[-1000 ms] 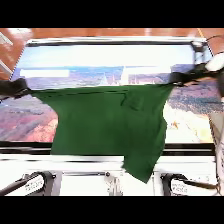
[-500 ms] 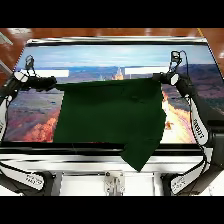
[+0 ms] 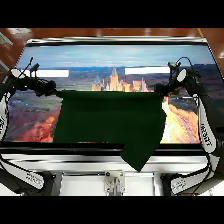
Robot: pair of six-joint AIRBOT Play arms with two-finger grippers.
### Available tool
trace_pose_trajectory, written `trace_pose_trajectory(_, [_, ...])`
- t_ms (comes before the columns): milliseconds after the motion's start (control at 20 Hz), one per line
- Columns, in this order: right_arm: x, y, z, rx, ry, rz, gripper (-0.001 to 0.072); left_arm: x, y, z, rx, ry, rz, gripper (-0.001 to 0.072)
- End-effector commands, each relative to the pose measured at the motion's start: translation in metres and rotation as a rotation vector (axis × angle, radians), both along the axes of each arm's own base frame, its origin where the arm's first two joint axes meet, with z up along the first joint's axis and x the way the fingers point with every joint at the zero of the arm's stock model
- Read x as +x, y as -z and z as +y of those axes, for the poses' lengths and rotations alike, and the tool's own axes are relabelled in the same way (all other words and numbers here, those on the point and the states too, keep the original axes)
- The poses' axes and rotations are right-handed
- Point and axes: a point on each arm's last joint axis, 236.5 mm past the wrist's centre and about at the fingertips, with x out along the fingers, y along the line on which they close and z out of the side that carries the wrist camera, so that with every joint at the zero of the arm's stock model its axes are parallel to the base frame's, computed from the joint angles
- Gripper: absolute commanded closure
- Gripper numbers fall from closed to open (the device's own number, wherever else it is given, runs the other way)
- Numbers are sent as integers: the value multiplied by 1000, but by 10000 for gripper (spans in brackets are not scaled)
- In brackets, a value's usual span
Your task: Fold the shirts.
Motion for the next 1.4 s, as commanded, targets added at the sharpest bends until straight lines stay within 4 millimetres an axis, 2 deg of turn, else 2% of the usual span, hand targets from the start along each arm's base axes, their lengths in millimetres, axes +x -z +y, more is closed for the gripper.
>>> trace_pose_trajectory(0, [-63,21,10,18,1,252,648,-39,20,-7,-39,19,207,674])
trace_pose_trajectory(100, [-72,37,14,42,42,290,648,-46,32,-15,-49,41,252,674])
trace_pose_trajectory(200, [-70,40,13,42,48,278,647,-46,34,-19,-48,49,254,672])
trace_pose_trajectory(250, [-66,37,16,58,58,260,608,-45,32,-18,-48,48,251,606])
trace_pose_trajectory(300, [-63,31,18,67,59,242,440,-46,27,-15,-51,48,254,410])
trace_pose_trajectory(350, [-59,21,18,64,46,218,191,-51,18,-11,-57,57,267,226])
trace_pose_trajectory(400, [-59,6,16,49,8,197,137,-56,6,-5,-63,72,275,213])
trace_pose_trajectory(450, [-61,-10,6,-3,-26,181,137,-64,-10,5,-66,80,289,213])
trace_pose_trajectory(550, [-82,-45,-43,-175,-24,196,138,-89,-41,29,-85,79,324,213])
trace_pose_trajectory(600, [-101,-61,-72,-232,4,234,137,-105,-54,39,-96,82,340,213])
trace_pose_trajectory(650, [-125,-69,-91,-227,34,288,138,-124,-64,49,-109,84,354,209])
trace_pose_trajectory(700, [-154,-71,-105,-176,83,343,138,-144,-68,57,-121,68,364,171])
trace_pose_trajectory(750, [-180,-68,-112,-93,151,373,138,-166,-63,61,-139,44,376,152])
trace_pose_trajectory(800, [-201,-62,-111,1,207,379,136,-194,-51,60,-166,20,399,106])
trace_pose_trajectory(850, [-219,-55,-103,108,245,374,136,-220,-37,56,-193,-4,420,30])
trace_pose_trajectory(900, [-231,-50,-93,195,267,358,136,-246,-20,52,-218,-37,436,30])
trace_pose_trajectory(1000, [-242,-41,-81,292,311,314,136,-279,7,39,-282,-108,462,30])
trace_pose_trajectory(1150, [-253,-26,-75,306,325,337,137,-301,34,23,-320,-137,498,30])
trace_pose_trajectory(1250, [-254,-22,-75,302,328,339,137,-303,47,14,-323,-155,496,30])
trace_pose_trajectory(1350, [-252,-21,-76,298,329,330,137,-296,54,4,-340,-166,461,39])
